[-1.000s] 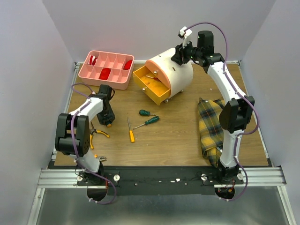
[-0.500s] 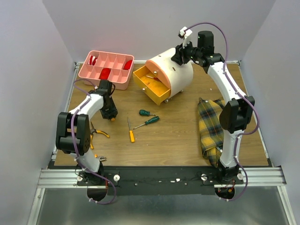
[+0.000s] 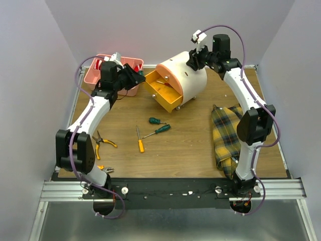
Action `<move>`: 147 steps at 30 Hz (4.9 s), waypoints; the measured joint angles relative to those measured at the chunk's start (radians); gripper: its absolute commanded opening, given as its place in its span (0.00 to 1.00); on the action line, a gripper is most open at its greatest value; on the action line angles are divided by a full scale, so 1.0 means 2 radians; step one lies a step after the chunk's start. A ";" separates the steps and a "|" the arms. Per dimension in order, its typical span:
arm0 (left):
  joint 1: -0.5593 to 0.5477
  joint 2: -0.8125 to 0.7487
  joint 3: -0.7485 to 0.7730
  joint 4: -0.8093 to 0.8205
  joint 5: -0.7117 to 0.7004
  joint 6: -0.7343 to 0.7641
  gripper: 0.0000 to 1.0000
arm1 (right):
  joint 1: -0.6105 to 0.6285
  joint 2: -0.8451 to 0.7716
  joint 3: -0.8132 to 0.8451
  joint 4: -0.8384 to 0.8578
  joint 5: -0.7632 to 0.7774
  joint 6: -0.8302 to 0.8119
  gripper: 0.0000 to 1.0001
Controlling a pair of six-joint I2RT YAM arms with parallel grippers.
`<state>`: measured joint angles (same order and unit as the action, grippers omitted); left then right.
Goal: Sort the tools into containers
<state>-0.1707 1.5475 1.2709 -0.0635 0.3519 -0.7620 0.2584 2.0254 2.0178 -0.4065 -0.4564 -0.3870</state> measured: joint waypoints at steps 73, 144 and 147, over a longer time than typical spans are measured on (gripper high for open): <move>-0.119 -0.010 -0.220 -0.256 -0.091 0.104 0.41 | 0.030 -0.034 -0.047 0.012 0.030 -0.030 0.52; -0.134 -0.020 -0.117 -0.196 0.084 0.570 0.56 | 0.034 -0.073 -0.097 0.005 0.045 -0.065 0.52; -0.148 0.000 -0.117 -0.175 0.060 0.571 0.56 | 0.034 -0.075 -0.101 0.007 0.046 -0.065 0.52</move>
<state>-0.4664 1.5475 1.0370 -0.4126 0.4721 0.3798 0.3267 1.8751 1.8164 -0.3931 -0.3653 -0.5175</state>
